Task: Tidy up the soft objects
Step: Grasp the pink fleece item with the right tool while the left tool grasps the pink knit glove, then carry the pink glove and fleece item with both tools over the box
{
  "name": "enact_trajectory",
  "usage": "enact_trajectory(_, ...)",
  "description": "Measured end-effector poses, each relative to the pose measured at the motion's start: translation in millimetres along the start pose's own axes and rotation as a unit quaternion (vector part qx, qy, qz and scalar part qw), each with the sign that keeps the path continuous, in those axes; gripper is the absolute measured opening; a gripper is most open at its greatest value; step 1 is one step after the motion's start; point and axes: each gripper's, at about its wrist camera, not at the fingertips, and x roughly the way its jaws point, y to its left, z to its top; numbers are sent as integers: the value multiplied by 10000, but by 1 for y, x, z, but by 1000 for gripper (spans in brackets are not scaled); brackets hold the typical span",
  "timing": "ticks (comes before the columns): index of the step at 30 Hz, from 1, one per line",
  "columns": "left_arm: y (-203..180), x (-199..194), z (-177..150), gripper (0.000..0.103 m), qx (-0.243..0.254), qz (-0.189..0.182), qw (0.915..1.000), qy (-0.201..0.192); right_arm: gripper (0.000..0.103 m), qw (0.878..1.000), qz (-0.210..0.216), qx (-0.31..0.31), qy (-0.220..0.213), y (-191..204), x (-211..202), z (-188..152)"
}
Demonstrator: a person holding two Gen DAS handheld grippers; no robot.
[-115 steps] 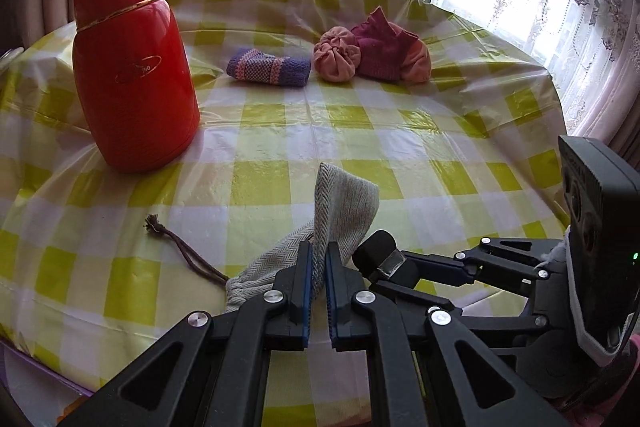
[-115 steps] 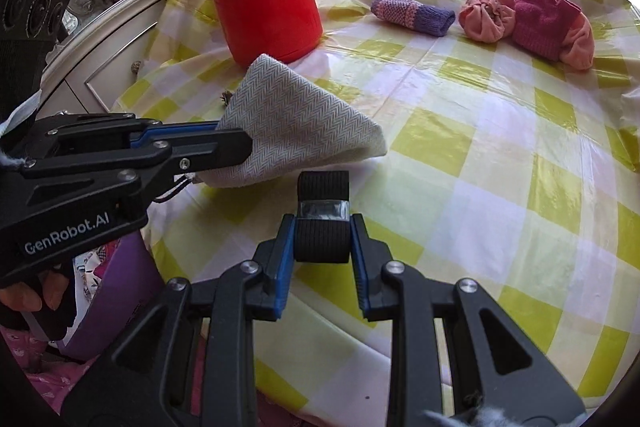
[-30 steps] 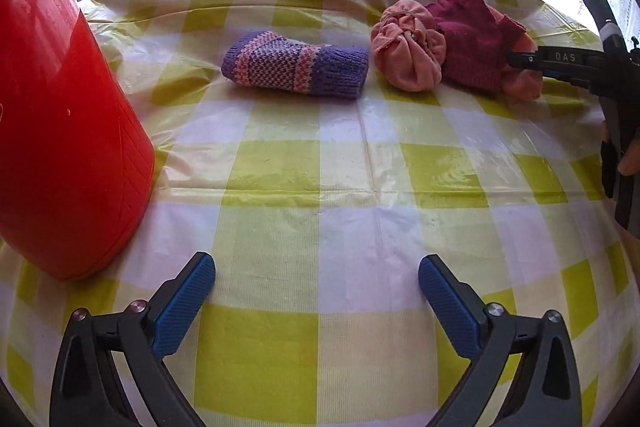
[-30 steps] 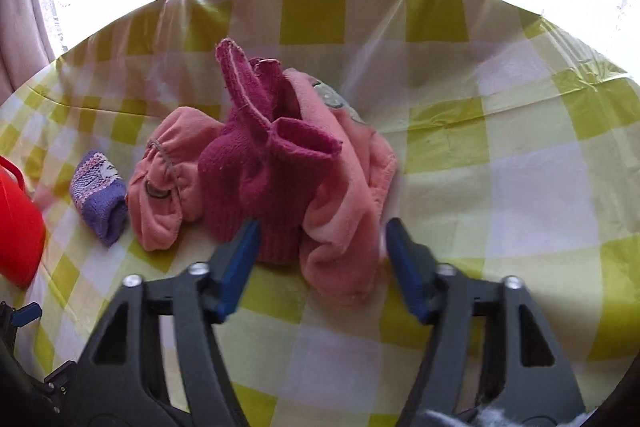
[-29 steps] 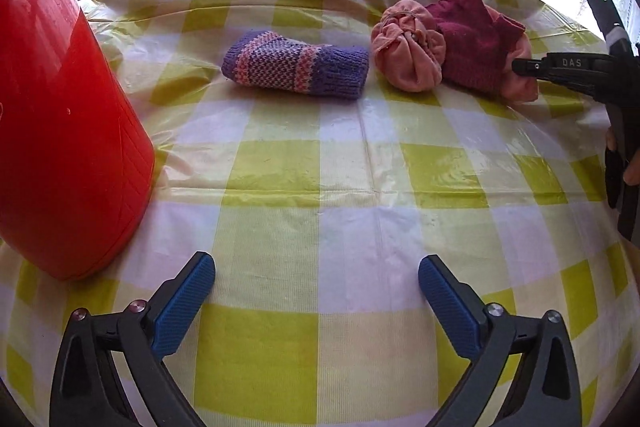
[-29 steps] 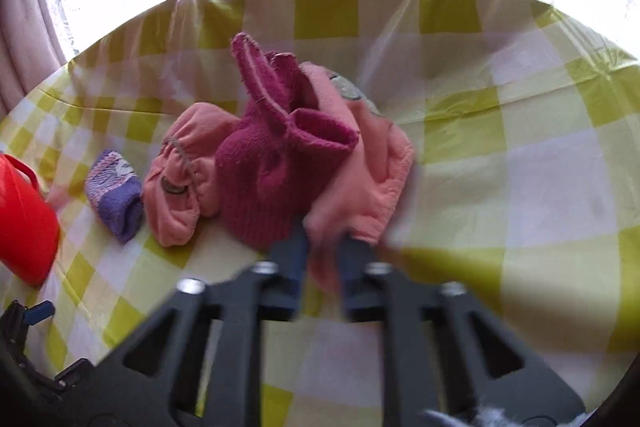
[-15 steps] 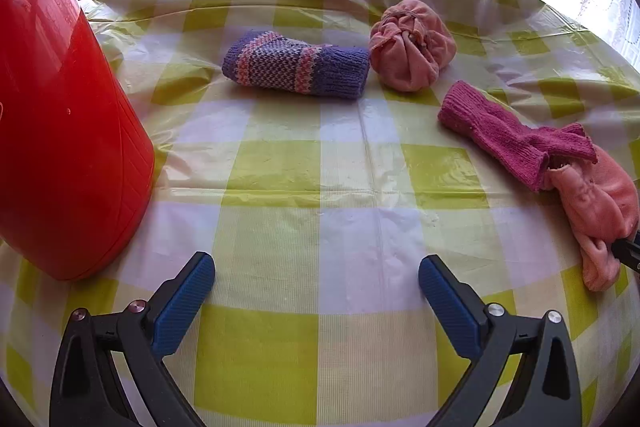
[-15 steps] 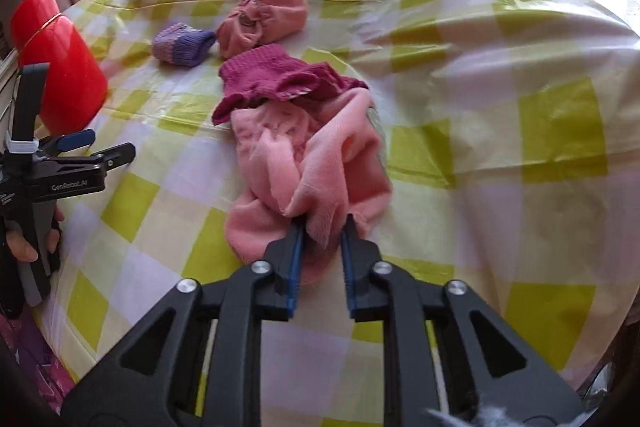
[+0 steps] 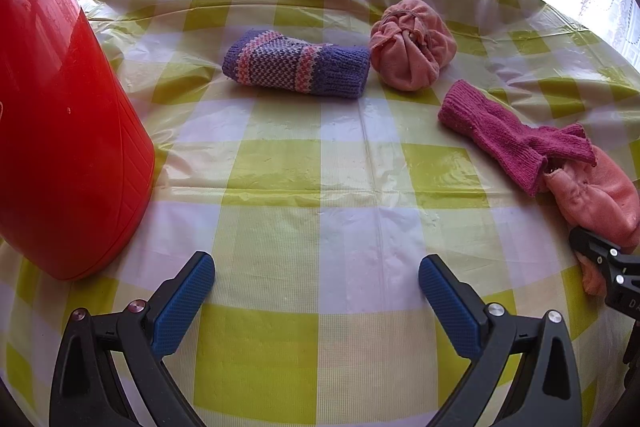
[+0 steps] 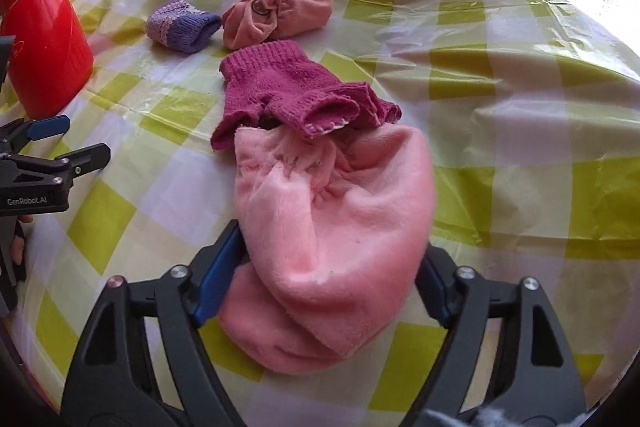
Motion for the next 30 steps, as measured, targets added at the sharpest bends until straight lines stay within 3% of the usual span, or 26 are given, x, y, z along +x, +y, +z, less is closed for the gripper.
enact_trajectory(1, 0, 0, 0, 103, -6, 0, 10000, 18, 25, 9999, 33, 126, -27, -7, -3, -5)
enact_trajectory(4, -6, 2, 5, 103, -251, 63, 9994, 217, 23, 9995, -268, 189, -28, -21, -15, -23)
enact_trajectory(6, -18, 3, 14, 103, -470, -424, 9977, 241, 22, 9990, -320, 315, -73, -31, -22, -35)
enact_trajectory(9, -46, 10, 33, 103, -1112, -1365, 9837, 357, 22, 9985, -389, 327, -189, -35, -31, -48)
enact_trajectory(12, -81, 27, 57, 103, -1568, -1692, 9716, 521, 22, 9983, -370, 400, -196, -38, -31, -48)
enact_trajectory(14, -104, 40, 75, 103, -1645, -1469, 9739, 545, 23, 9984, -355, 405, -196, -38, -30, -47)
enact_trajectory(17, -135, 59, 96, 103, -1394, -545, 9872, 545, 23, 9983, -265, 477, -204, -42, -29, -48)
enact_trajectory(19, -159, 72, 103, 103, -787, 151, 9947, 646, 24, 9982, -212, 521, -210, -43, -29, -49)
enact_trajectory(20, -171, 75, 103, 103, -376, 307, 9970, 602, 24, 9982, -204, 528, -212, -44, -29, -50)
enact_trajectory(23, -172, 69, 95, 100, 145, -158, 9987, 467, 24, 9981, -174, 549, -221, -46, -30, -50)
enact_trajectory(24, -167, 61, 91, 81, 308, -290, 9982, 414, 24, 9980, -157, 562, -223, -47, -29, -50)
enact_trajectory(25, -160, 50, 85, 37, 413, -440, 9976, 338, 24, 9980, -134, 578, -225, -48, -29, -50)
enact_trajectory(26, -149, 40, 77, 15, 427, -642, 9963, 385, 24, 9979, -112, 595, -229, -49, -28, -51)
enact_trajectory(28, -121, 22, 56, 14, 318, -979, 9931, 560, 24, 9978, -76, 621, -235, -51, -28, -51)
enact_trajectory(30, -94, 1, 29, 14, 372, -1057, 9920, 579, 24, 9977, -51, 638, -237, -53, -27, -51)
